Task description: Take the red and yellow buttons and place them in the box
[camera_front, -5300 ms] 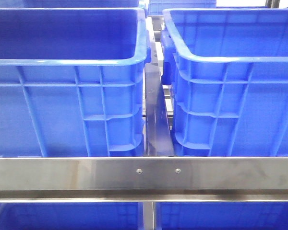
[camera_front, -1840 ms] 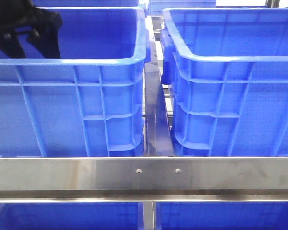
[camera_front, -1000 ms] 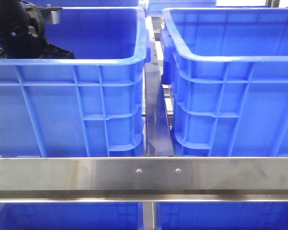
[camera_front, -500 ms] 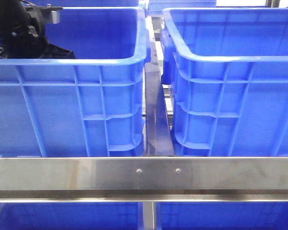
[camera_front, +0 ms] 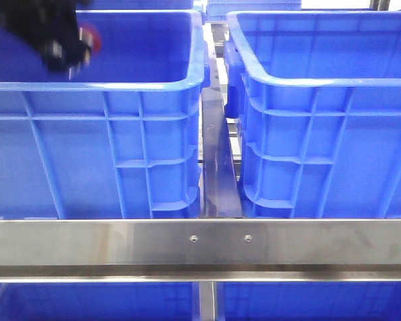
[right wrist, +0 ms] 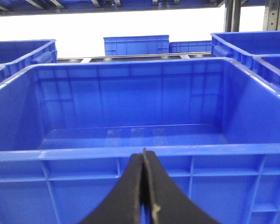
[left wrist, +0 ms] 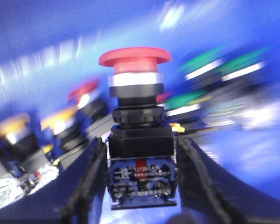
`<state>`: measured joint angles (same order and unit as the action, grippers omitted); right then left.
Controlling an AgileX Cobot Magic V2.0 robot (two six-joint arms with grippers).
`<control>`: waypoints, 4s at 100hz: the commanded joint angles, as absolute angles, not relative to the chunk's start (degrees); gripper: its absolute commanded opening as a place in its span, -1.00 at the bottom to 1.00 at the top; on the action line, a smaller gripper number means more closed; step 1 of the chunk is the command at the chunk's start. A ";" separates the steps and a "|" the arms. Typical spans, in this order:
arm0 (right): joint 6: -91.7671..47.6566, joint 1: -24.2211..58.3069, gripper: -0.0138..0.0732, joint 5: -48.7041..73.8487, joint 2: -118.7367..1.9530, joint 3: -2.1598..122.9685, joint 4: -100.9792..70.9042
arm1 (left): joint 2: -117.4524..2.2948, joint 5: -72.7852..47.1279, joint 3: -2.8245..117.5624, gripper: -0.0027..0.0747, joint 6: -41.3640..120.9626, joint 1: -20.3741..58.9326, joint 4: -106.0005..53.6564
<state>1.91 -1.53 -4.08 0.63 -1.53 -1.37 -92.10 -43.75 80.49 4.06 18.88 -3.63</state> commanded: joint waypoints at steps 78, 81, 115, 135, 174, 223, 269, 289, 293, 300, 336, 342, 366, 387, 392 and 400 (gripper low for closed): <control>1.69 -1.43 -0.95 -10.85 2.01 0.97 -1.05 | -76.67 -44.29 82.26 -0.98 6.91 53.18 -3.81; 1.69 -1.43 -0.95 -10.72 2.01 2.00 -1.05 | -76.67 -44.29 82.26 -0.98 6.91 53.27 -3.81; 3.14 -1.43 -0.95 14.06 -3.31 23.69 -5.55 | -76.67 -44.29 82.26 -0.98 6.91 53.27 -3.81; 3.14 -1.43 -0.95 32.64 -14.96 37.70 -7.80 | -76.67 -44.55 82.26 -0.98 6.91 53.27 -3.81; 3.14 -1.43 -0.90 39.38 -26.42 43.42 -15.02 | -76.67 -44.63 82.26 -0.98 6.91 53.27 -3.81; 1.18 -1.43 0.54 37.20 -27.48 43.42 -33.30 | -76.67 -44.63 82.26 -0.98 6.91 53.27 -3.81; -33.62 -1.43 0.54 46.46 -44.37 43.62 -80.60 | -76.67 -44.63 82.26 -0.98 6.91 53.27 -4.00; -39.17 -1.43 0.54 51.24 -51.27 43.74 -88.07 | -76.67 -44.63 82.26 -0.98 6.91 53.27 -4.00; -39.62 -1.43 0.54 51.68 -52.27 43.74 -88.66 | -76.67 -44.63 82.26 -0.98 6.91 53.27 -4.00; -40.59 -1.24 0.54 52.22 -53.57 43.74 -89.55 | -76.67 -44.63 82.26 -0.98 6.91 53.27 -4.04; -42.52 5.82 0.54 51.02 -59.10 46.47 -90.84 | -76.67 -44.63 82.26 -0.98 6.91 53.27 -4.18; -42.60 7.01 0.54 51.02 -60.27 47.66 -90.84 | -76.67 -44.63 82.26 -0.98 6.91 53.27 -4.18; -42.99 11.14 0.54 51.01 -65.40 50.65 -90.87 | -76.67 -44.63 82.26 -0.98 6.91 53.27 -4.18; -42.99 11.57 0.31 51.20 -67.26 50.79 -90.99 | -76.67 -44.63 82.26 -0.98 6.91 53.27 -4.18; -42.99 11.57 0.14 51.13 -67.26 50.79 -91.00 | -76.67 -44.63 82.26 -0.98 6.91 53.27 -4.18; -42.99 11.57 -0.18 51.13 -67.26 50.79 -91.00 | -76.67 -44.63 82.26 -0.98 6.91 53.27 -4.18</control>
<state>-41.98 11.58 49.84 -68.25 48.77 -87.00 -78.78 -48.41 80.49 7.06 52.72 -3.63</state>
